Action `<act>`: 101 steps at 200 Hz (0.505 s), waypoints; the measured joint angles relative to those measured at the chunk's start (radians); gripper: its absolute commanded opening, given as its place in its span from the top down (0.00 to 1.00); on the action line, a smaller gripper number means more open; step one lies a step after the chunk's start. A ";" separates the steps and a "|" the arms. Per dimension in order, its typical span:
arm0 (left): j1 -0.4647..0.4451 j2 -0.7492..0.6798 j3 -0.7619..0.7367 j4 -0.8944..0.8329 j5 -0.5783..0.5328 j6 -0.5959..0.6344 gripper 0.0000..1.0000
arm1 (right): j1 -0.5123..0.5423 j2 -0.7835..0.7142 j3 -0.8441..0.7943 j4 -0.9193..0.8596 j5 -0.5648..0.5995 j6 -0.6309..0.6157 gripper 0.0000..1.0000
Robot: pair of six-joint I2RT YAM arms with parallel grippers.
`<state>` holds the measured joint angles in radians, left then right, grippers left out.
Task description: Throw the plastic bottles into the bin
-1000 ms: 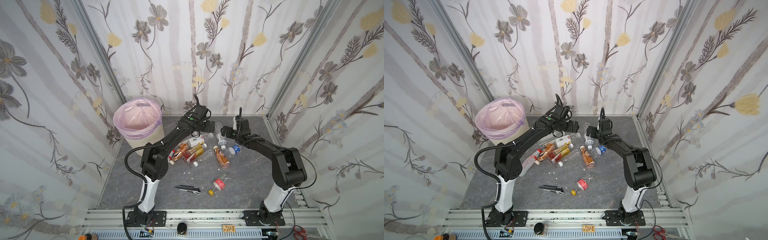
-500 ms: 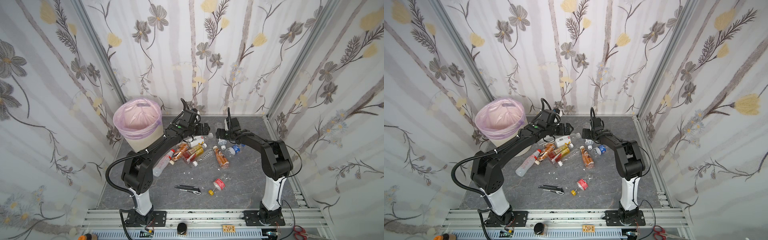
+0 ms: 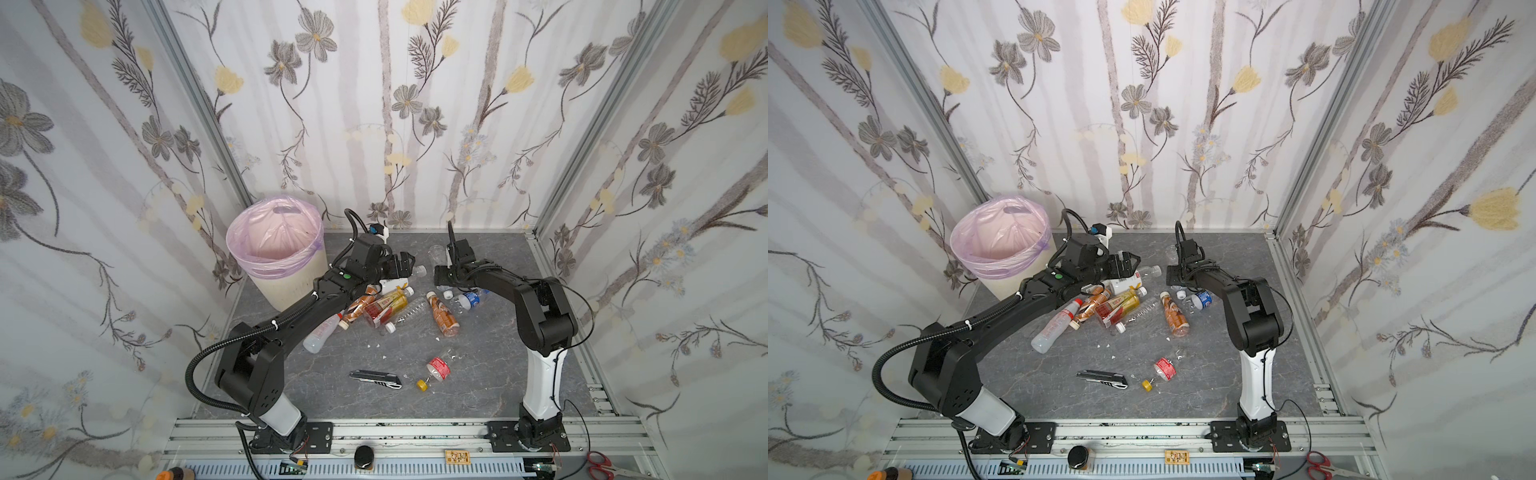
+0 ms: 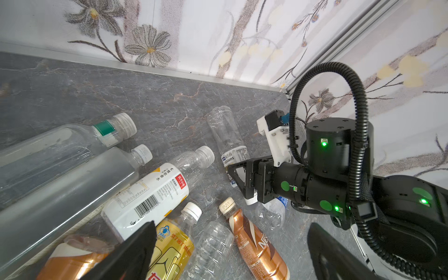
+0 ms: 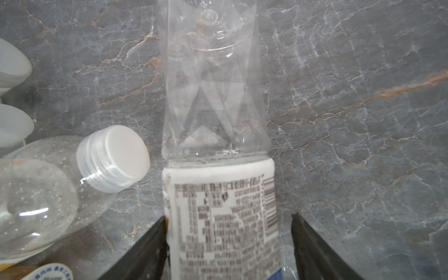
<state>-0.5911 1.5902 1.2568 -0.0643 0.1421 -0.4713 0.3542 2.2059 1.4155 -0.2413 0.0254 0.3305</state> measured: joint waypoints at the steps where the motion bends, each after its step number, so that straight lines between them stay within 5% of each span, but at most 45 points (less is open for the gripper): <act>1: -0.001 -0.001 -0.002 0.001 -0.001 0.000 0.00 | 0.000 0.001 0.000 0.000 0.000 0.000 0.27; 101: -0.006 -0.012 0.014 0.061 -0.145 0.000 0.00 | -0.001 -0.054 0.013 -0.015 -0.019 -0.011 0.46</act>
<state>-0.5968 1.5780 1.2709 -0.0036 -0.0032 -0.4713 0.3531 2.1521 1.4288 -0.2562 0.0063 0.3191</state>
